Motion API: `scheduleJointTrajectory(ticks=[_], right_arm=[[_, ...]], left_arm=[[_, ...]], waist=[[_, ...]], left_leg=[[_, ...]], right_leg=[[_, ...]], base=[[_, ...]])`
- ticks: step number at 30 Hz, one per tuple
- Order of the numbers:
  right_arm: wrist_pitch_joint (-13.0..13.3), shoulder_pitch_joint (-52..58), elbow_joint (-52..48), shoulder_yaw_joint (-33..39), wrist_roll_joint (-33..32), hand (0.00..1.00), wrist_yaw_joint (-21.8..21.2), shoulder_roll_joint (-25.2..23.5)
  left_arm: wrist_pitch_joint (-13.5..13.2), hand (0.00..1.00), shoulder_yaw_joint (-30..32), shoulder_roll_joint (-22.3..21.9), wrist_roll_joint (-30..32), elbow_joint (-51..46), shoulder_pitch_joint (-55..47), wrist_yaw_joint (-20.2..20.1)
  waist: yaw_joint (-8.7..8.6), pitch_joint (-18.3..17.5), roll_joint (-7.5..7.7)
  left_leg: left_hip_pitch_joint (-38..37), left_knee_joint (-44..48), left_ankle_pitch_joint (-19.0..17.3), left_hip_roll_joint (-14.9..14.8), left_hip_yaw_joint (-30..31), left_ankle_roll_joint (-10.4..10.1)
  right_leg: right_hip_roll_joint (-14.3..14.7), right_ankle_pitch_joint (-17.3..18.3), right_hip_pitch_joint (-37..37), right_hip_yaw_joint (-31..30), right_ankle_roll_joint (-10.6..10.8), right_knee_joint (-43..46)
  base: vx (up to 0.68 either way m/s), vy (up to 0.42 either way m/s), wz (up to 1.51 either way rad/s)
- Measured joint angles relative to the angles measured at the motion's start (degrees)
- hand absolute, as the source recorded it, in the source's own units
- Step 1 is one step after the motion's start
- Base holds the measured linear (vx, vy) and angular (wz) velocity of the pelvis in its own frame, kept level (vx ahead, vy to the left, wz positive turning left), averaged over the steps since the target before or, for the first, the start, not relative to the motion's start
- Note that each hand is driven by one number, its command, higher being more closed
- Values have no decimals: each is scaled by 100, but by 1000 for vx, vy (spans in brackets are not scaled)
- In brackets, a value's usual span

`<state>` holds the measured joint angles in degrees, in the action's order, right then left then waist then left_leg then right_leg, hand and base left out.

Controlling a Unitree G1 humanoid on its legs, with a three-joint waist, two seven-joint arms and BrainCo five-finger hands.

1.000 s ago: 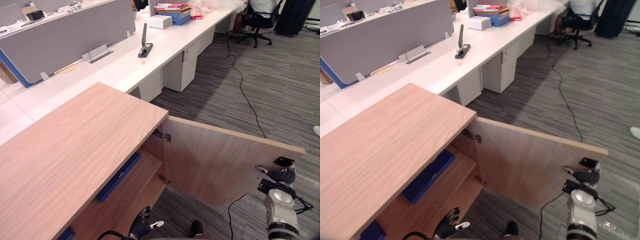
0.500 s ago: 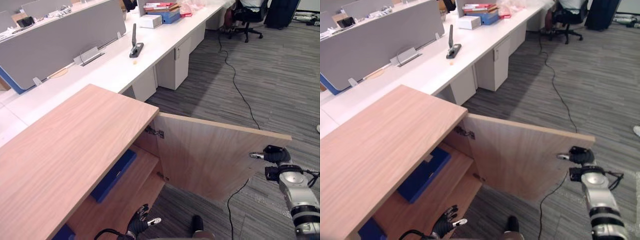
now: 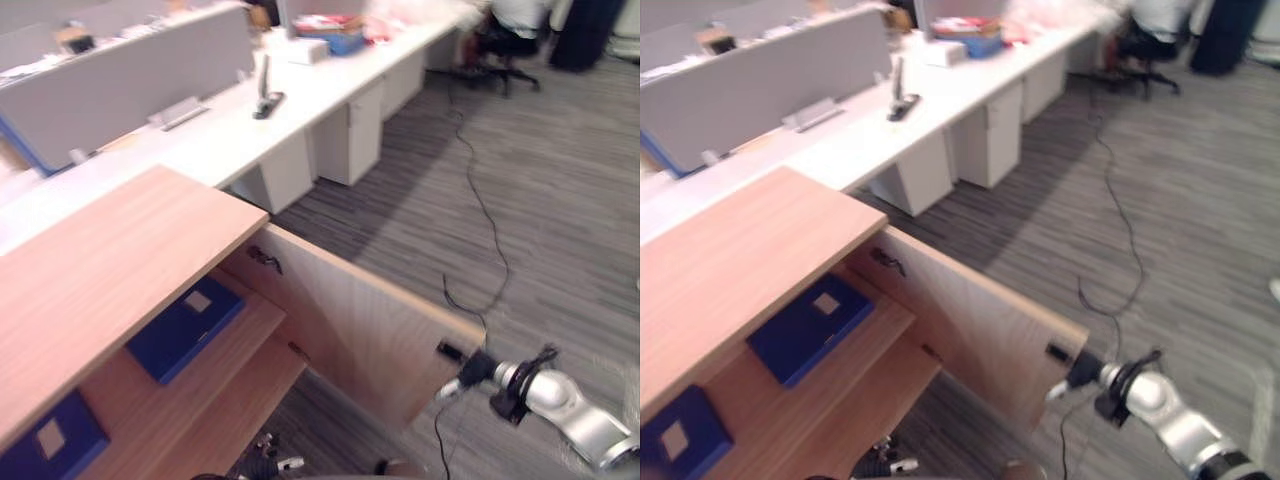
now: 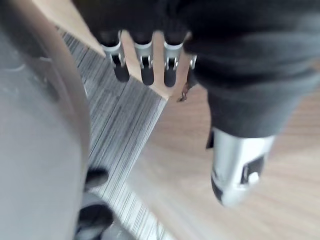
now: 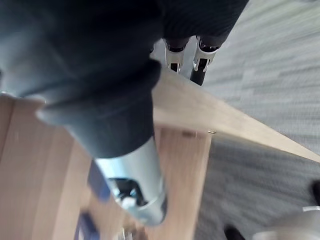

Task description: Walk over to the cabinet, pick up the folder, carry it to the office cabinet, place the folder inside the office cabinet, then close the office cabinet door

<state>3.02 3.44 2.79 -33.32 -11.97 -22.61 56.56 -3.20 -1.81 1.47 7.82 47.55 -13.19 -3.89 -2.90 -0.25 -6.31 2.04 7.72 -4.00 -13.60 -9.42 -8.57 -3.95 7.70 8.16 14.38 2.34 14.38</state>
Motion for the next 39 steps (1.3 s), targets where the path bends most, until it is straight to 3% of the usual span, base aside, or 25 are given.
scheduleJointTrajectory(ticks=[3,4,5,8,13,17,19,21,24,26,27,28,29,31,32,34,37,39], right_arm=[[186,-524,-362,-1095,88,0,-561,2],[263,-602,-556,-1447,90,0,-766,-20],[328,-694,-651,-1645,101,0,-929,-129],[363,-873,-934,-1769,121,0,-1145,16],[379,-698,-1671,-1683,28,0,-1281,700],[375,-526,-1863,-1346,-65,0,-1392,702],[370,-407,-1830,-1296,-91,0,-1399,674],[371,-329,-1585,-1295,-49,0,-1399,477],[361,-348,209,-1184,318,0,-1287,-785],[314,-562,2544,-657,967,0,-778,-2288],[315,-657,3154,-471,1238,0,-564,-2649],[308,-835,4437,177,1775,0,-73,-3391],[290,-913,5054,632,2045,0,195,-3759],[56,-1073,6600,3185,2437,0,1184,-4755],[-32,-1037,6793,3894,2303,0,1538,-4954],[-232,-819,6884,4599,1724,0,2294,-5170],[-409,-473,6665,4864,1349,0,2816,-5171],[-419,-303,6391,4960,1301,0,2978,-5175]], left_arm=[[94,0,483,194,127,527,384,473],[100,0,687,263,119,654,486,559],[107,0,839,375,124,721,578,646],[118,0,1147,523,176,980,623,752],[178,0,1503,822,305,1276,603,965],[172,0,1342,741,377,1354,656,888],[168,0,1324,772,391,1366,693,852],[167,0,1262,772,390,1363,718,852],[169,0,1082,772,390,1322,720,852],[170,0,890,708,380,1250,730,865],[168,0,840,689,373,1246,734,878],[165,0,767,626,355,1239,740,915],[164,0,734,590,351,1242,733,929],[166,0,721,443,342,1248,717,1033],[167,0,713,412,342,1248,717,1077],[176,0,629,386,402,1248,716,1140],[175,0,448,415,539,1211,724,1141],[159,0,299,449,594,1072,727,1138]], waist=[[97,38,290],[180,86,407],[255,178,581],[256,280,760],[287,339,870],[369,430,1058],[403,422,1079],[440,423,1075],[509,441,1036],[519,438,918],[517,446,864],[513,461,740],[515,436,679],[553,348,478],[556,351,401],[545,353,356],[522,377,337],[472,411,389]], left_leg=[[79,-405,123,210,30,-8],[-40,-746,347,291,121,89],[-123,-995,497,267,158,73],[-243,-1116,591,268,161,146],[-245,-1043,685,367,65,124],[-231,-1024,625,504,17,234],[-232,-1005,593,540,29,281],[-227,-986,571,581,39,305],[-227,-951,539,638,65,338],[-235,-951,534,661,104,341],[-242,-951,531,670,121,343],[-301,-950,520,685,180,348],[-303,-950,514,693,217,347],[-305,-951,505,725,384,344],[-311,-951,504,733,450,344],[-322,-953,515,786,673,354],[-354,-949,574,932,975,416],[-333,-869,612,1126,1187,476]], right_leg=[[266,-394,-7,168,-264,-540],[423,-516,22,190,-425,-662],[495,-582,37,192,-466,-723],[606,-657,35,131,-562,-802],[548,-750,25,10,-497,-873],[456,-990,-91,-38,-475,-1138],[411,-1009,-129,-38,-457,-1173],[374,-1014,-141,-37,-443,-1181],[321,-1006,-173,-28,-412,-1187],[289,-994,-213,17,-380,-1187],[275,-986,-247,49,-368,-1187],[251,-967,-334,111,-340,-1193],[239,-954,-358,133,-323,-1194],[186,-906,-441,295,-252,-1201],[169,-895,-506,369,-239,-1203],[101,-855,-633,620,-197,-1204],[-117,-740,-836,1047,-88,-1060],[-512,-429,-876,1473,60,-486]], base=[[-40,-245,47],[31,-171,9],[7,-183,5],[30,-96,-20],[67,57,-16],[56,110,-5],[40,101,7],[35,94,5],[18,80,4],[-3,48,9],[-8,41,18],[-5,34,20],[-5,49,29],[23,52,40],[29,44,46],[22,34,55],[30,69,79],[-6,139,124]])
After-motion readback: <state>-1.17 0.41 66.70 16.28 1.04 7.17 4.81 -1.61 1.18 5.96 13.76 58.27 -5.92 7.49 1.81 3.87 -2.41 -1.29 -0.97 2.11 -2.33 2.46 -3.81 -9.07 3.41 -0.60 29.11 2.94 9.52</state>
